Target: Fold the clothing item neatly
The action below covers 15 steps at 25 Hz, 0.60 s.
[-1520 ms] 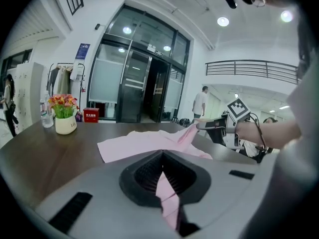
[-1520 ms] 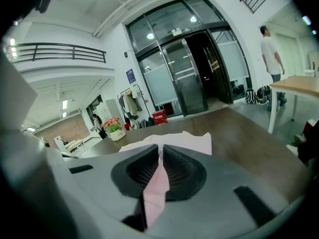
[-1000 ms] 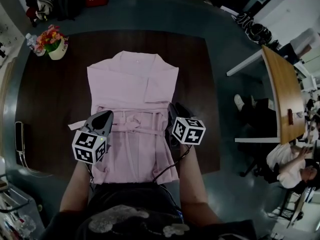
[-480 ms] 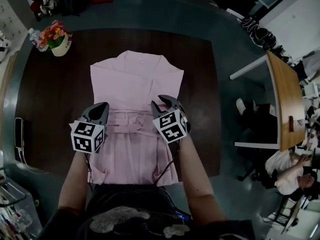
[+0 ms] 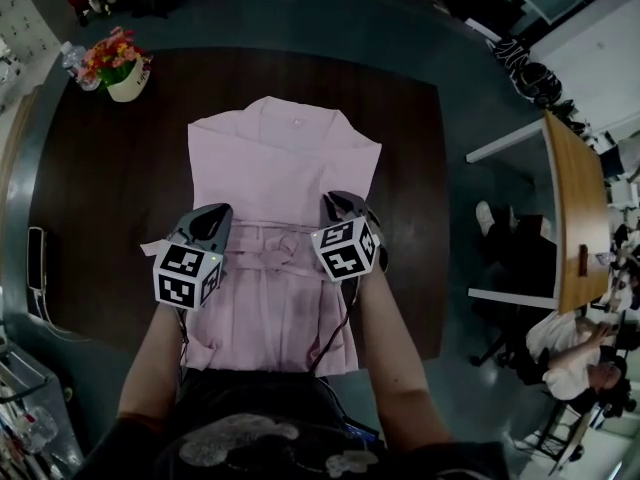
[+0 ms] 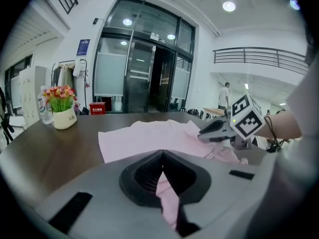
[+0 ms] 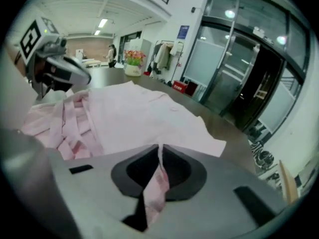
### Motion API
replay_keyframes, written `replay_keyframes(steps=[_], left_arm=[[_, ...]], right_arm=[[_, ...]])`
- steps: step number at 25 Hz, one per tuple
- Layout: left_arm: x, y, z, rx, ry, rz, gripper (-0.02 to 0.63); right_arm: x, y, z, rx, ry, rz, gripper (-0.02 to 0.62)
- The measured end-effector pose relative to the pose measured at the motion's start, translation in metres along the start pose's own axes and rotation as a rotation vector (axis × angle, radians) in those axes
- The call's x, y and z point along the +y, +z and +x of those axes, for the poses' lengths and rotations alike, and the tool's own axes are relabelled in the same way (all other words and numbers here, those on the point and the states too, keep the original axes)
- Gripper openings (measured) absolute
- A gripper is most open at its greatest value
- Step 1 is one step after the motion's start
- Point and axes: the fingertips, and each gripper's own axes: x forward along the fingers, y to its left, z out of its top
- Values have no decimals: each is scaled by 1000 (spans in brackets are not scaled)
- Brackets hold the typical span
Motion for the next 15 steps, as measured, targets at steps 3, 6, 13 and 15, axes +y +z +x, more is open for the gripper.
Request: replay_keyframes(steps=[3, 6, 13, 15], left_arm=[[1, 1, -3, 1, 4, 16, 9], [2, 0, -6, 4, 5, 14, 11], [-4, -6, -19, 5, 22, 15, 9], [-8, -5, -24, -5, 30, 7, 9]], right_arm=[[-43, 4, -9, -48, -124, 133, 21], [-80, -15, -10, -48, -224, 272, 22], [-107, -70, -26, -9, -322, 474, 35], [-98, -60, -33, -69, -295, 455, 34]])
